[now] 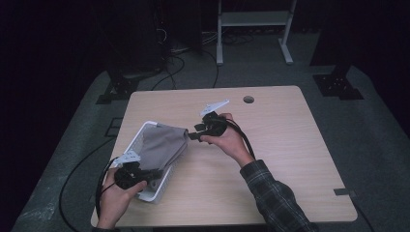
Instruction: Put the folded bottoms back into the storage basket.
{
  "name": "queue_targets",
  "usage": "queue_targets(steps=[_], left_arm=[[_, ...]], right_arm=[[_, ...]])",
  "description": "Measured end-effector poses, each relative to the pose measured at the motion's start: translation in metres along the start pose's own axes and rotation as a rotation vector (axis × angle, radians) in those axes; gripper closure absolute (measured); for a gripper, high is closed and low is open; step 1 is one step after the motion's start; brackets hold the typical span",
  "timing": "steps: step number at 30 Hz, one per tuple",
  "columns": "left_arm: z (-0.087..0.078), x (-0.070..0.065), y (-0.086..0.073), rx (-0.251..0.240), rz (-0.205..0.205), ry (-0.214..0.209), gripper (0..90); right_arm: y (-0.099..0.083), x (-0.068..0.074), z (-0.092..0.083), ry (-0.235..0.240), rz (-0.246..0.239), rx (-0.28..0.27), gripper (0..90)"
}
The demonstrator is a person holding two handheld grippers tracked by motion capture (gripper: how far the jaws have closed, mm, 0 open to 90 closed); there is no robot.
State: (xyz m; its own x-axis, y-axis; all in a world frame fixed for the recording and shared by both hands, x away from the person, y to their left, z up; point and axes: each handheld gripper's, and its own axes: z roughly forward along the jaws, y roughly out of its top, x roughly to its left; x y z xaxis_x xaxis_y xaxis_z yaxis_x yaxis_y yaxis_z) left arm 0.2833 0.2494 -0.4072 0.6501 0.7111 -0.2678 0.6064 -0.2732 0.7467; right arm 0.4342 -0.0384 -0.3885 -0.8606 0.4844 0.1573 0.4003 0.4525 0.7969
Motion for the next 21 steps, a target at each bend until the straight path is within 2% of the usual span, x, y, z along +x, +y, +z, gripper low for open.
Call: queue_targets(steps=[5,10,14,18,19,21], left_arm=[[-0.011,0.009,-0.001,-0.022,-0.031,0.026,86.0],[-0.016,0.016,-0.005,0.002,-0.050,0.049,85.9],[-0.013,0.019,-0.008,0.036,-0.055,0.055,85.9],[-0.008,0.017,-0.009,0.086,-0.044,0.063,85.9],[-0.008,0.017,-0.009,0.086,-0.044,0.063,85.9],[-0.006,0.015,-0.009,0.110,-0.036,0.068,85.9]], right_arm=[[0.007,0.011,0.006,0.045,-0.018,-0.003,53.0],[0.014,0.023,0.025,0.079,-0.035,0.033,64.7],[0.018,0.028,0.043,0.078,-0.046,0.074,75.6],[0.024,0.033,0.058,0.064,-0.062,0.121,81.0],[0.024,0.033,0.058,0.064,-0.062,0.121,81.0],[0.024,0.033,0.068,0.047,-0.078,0.160,83.9]])
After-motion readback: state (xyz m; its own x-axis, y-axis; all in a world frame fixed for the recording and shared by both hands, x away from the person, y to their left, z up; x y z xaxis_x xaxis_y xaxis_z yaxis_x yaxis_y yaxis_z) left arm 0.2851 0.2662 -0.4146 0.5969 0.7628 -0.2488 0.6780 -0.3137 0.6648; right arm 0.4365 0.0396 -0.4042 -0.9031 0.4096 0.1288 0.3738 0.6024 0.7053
